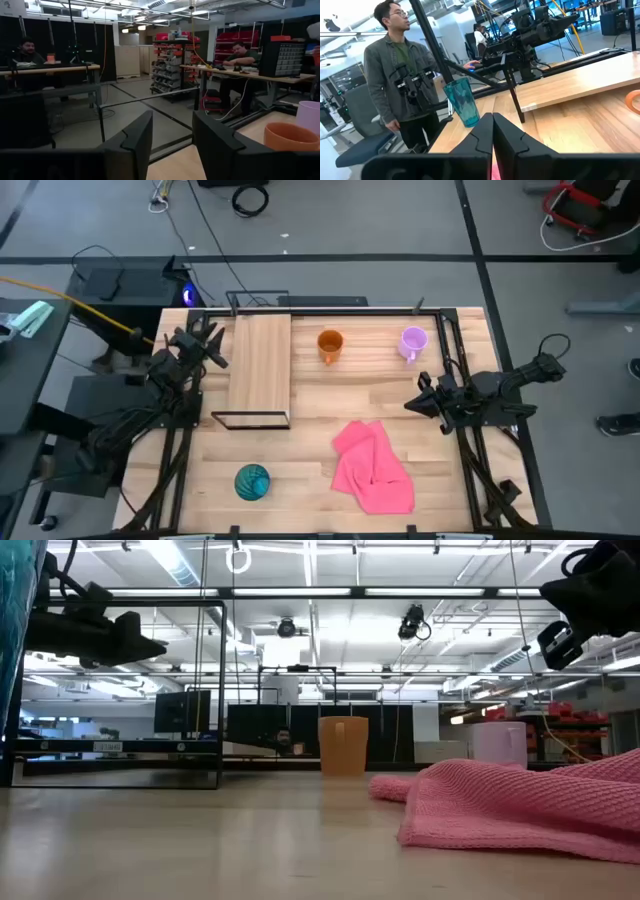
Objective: Stack small to large cups/mugs on shelf
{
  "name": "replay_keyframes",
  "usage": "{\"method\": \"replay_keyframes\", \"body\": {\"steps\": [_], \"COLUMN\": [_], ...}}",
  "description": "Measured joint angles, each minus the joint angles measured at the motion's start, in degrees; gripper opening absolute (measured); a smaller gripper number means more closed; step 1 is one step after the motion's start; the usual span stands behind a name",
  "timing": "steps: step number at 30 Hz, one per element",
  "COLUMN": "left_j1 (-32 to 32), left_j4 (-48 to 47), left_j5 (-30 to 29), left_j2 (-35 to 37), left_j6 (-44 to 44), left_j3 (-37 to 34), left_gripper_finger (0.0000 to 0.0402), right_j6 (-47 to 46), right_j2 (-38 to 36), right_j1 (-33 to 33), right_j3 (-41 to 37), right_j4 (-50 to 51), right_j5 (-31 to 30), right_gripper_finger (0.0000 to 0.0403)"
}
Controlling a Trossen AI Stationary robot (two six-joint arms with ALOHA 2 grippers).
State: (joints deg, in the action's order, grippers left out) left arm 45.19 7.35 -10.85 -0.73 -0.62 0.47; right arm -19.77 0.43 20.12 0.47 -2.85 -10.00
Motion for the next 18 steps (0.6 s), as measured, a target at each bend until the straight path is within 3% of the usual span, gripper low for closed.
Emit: {"method": "replay_keyframes", "body": {"steps": [18], "left_j1": [-0.01], "left_j4": [0.01], "left_j5": [0.01], "left_j2": [0.00], "left_j6": [-0.01], "left_j3": [0.00], "left_gripper_finger": [0.0149], "right_j6": [0.00], "right_j2": [0.02], "right_j1": [0.00], "right_j3": [0.00], "right_j4": [0.00], "right_j5": [0.00], "right_gripper_finger": [0.0014]}}
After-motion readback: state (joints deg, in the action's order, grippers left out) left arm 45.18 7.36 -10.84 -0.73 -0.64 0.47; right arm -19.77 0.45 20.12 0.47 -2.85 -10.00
